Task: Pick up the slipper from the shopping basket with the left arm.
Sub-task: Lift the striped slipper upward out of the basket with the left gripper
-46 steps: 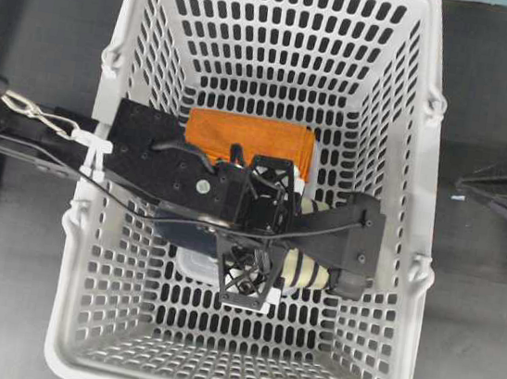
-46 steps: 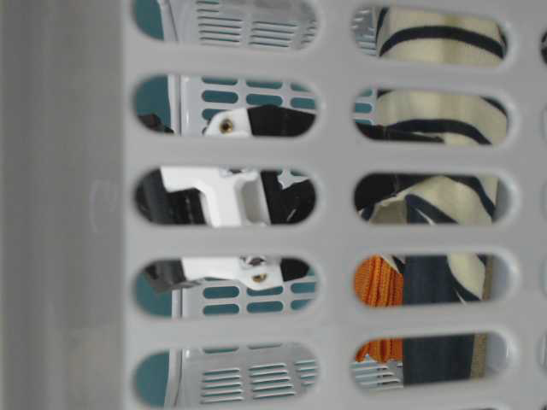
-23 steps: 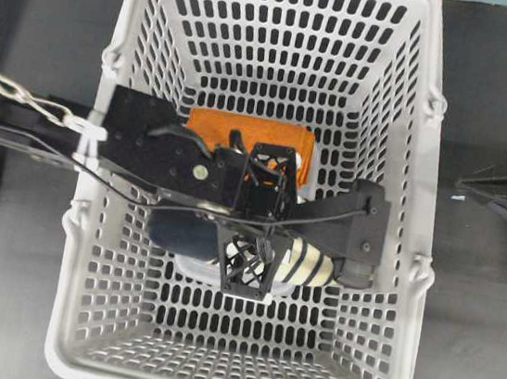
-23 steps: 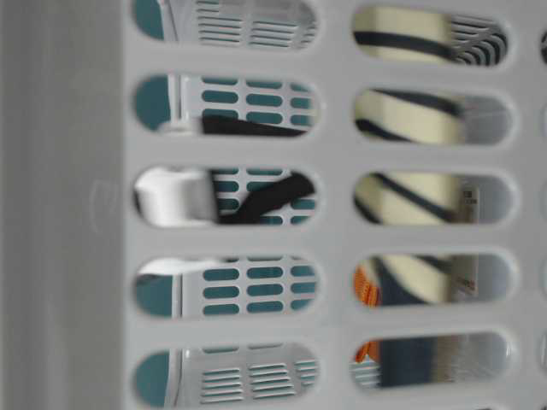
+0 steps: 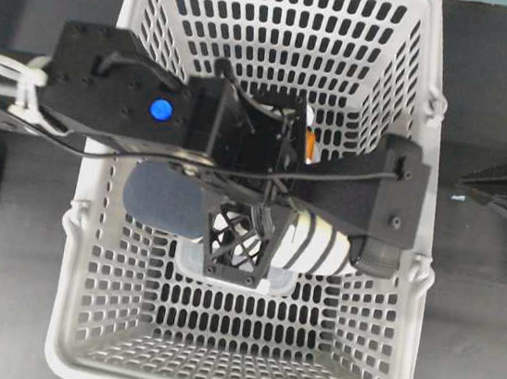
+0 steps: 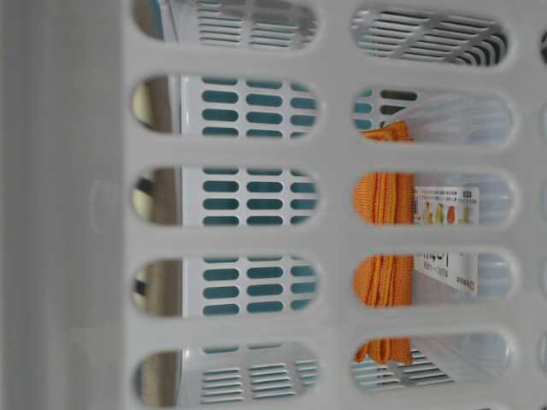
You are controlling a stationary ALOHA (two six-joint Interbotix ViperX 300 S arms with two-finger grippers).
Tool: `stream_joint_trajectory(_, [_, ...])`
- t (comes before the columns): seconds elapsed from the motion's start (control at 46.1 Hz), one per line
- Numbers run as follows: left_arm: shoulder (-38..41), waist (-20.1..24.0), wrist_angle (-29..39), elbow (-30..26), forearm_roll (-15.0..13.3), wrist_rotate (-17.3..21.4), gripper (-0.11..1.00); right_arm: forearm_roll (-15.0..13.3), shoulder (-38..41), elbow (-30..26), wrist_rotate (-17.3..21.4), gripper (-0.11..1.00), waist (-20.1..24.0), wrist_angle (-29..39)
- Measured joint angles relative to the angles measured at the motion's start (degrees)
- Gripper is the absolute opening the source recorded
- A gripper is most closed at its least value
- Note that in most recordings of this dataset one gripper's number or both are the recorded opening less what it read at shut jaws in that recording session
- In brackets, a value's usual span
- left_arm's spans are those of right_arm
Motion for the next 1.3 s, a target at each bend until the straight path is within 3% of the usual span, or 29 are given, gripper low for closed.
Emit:
stream_joint_trajectory(0.564, [0.00,0.62,0.09,-0.44,0.09,-2.81,0.05,0.00,-0.62,0.09,0.00,0.00,0.00,0.62])
stream_joint_trajectory(1.301, [0.00,0.88,0.09,-0.44,0.09,-2.81,0.05,0.00,-0.62,0.09,-0.09,0.00,0.00,0.70])
